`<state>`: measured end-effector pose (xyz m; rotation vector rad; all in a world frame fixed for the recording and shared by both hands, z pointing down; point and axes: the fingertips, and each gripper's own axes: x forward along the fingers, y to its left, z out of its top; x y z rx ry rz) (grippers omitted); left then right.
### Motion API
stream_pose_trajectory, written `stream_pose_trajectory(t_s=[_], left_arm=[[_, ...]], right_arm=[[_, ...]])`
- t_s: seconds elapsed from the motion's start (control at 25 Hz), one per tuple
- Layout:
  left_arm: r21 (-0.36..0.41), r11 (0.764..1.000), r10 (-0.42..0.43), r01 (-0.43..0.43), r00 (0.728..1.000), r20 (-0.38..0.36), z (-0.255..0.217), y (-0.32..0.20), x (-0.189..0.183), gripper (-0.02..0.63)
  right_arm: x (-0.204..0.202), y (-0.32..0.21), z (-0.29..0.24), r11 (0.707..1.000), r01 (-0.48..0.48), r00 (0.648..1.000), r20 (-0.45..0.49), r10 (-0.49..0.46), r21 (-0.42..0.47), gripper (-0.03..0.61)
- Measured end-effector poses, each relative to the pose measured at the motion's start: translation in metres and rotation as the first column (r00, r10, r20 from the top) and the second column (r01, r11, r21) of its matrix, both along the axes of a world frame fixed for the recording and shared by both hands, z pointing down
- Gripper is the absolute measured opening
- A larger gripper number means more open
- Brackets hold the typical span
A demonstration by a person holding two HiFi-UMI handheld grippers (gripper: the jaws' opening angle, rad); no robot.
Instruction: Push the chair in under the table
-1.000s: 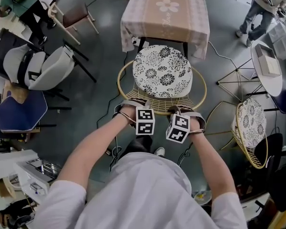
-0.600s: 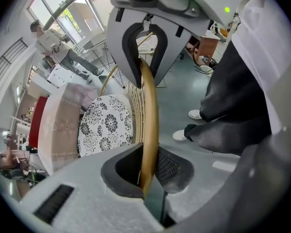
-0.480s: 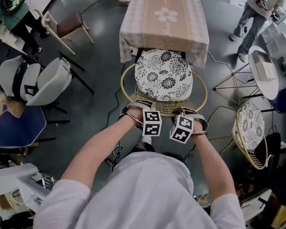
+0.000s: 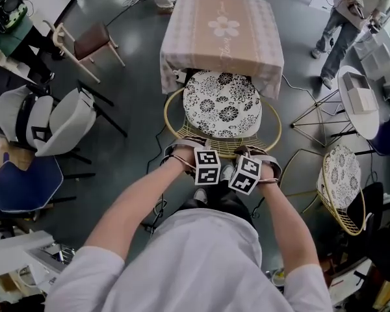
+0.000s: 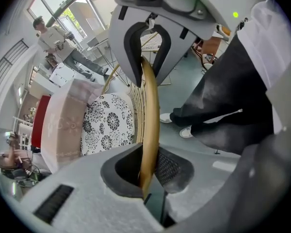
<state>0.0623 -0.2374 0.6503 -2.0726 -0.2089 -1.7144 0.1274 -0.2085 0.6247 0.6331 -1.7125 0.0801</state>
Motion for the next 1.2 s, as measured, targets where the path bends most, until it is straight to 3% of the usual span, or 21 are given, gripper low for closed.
stream_pose_trajectory(t_s=[0.48,1.2], left_arm=[[0.020,0.999,-0.037,0.038,0.999,-0.005,-0.002,-0.075,0.034,0.043],[-0.016,0.998,-0.061,0.061,0.998,0.015,-0.002,-0.136,0.053,0.048]], right_arm=[[0.033,-0.077,-0.005,0.999,0.030,1.000,-0.006,-0.030,0.010,0.048],[0.051,-0.139,-0.003,0.996,0.089,0.996,0.026,-0.089,0.002,0.051]])
